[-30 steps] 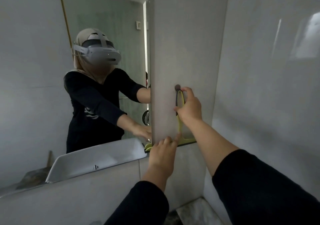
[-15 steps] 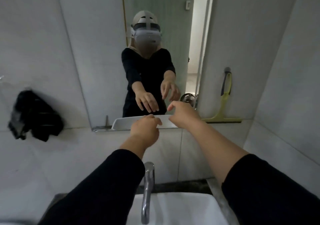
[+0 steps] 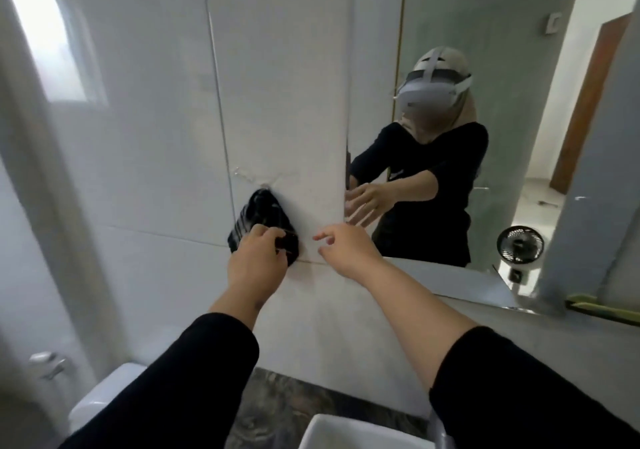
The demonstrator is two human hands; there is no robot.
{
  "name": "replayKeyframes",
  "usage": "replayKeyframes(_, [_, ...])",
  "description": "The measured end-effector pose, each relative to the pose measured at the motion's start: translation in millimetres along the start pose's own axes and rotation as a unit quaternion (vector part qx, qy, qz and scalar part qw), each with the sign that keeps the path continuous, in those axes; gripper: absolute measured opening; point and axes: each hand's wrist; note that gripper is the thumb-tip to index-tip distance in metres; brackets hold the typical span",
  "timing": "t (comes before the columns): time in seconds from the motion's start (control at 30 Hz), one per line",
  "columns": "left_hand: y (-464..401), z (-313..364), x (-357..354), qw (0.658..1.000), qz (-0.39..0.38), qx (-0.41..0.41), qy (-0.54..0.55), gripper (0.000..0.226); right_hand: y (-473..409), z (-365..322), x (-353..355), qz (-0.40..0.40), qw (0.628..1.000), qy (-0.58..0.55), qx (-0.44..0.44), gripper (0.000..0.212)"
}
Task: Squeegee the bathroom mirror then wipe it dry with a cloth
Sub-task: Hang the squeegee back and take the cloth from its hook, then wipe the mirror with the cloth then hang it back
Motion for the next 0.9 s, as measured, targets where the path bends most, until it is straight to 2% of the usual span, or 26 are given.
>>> replayKeyframes(0.17, [-28.3,-38.1,-2.5,0.992,0.054,0.087,0.072,0.045,-49.5,-30.2,-37.0,0.045,0.997,-0.016,0.060,0.035])
replayKeyframes(0.3, [-50.9,-51.9,-19.3,0.986,0.046,0.098,0.126,0.051,-87.7,-43.4,-57.4,0.114,0.988,-0.019,0.102,0.036])
replayKeyframes(0.4, [-60.1,-53.5,-34.4,0.980,0.038,0.105,0.167,0.058,-104.8,-44.6,-72.1,0.142,0.985,-0.002,0.102,0.038])
replayKeyframes(0.47, [-63.3,-53.1,-41.4,0.974,0.050,0.108,0.193,0.051,-111.0,-43.6,-82.1,0.147,0.984,-0.010,0.096,0.040])
replayKeyframes(0.6, [-66.7,-51.8,-37.5,0.960,0.094,0.124,0.233,0.007,-118.0,-43.0,-82.7,0.168,0.978,-0.107,0.054,0.043])
replayKeyframes(0.77, [-56.3,-32.5,-8.9,0.928,0.097,0.119,0.341,0.013,-104.9,-52.6,-48.8,0.157,0.958,-0.232,0.065,0.038])
replayKeyframes(0.9, [-53.2,4.8,27.4,0.893,0.116,0.070,0.429,0.014,-81.0,-65.4,-8.2,0.200,0.937,-0.256,0.129,0.035])
Point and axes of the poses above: each hand's wrist, its own y-axis away from the middle knuckle, its own x-axis out of the back of the hand, z = x × y, and after that the axes turned 1 degree about z, right-handed
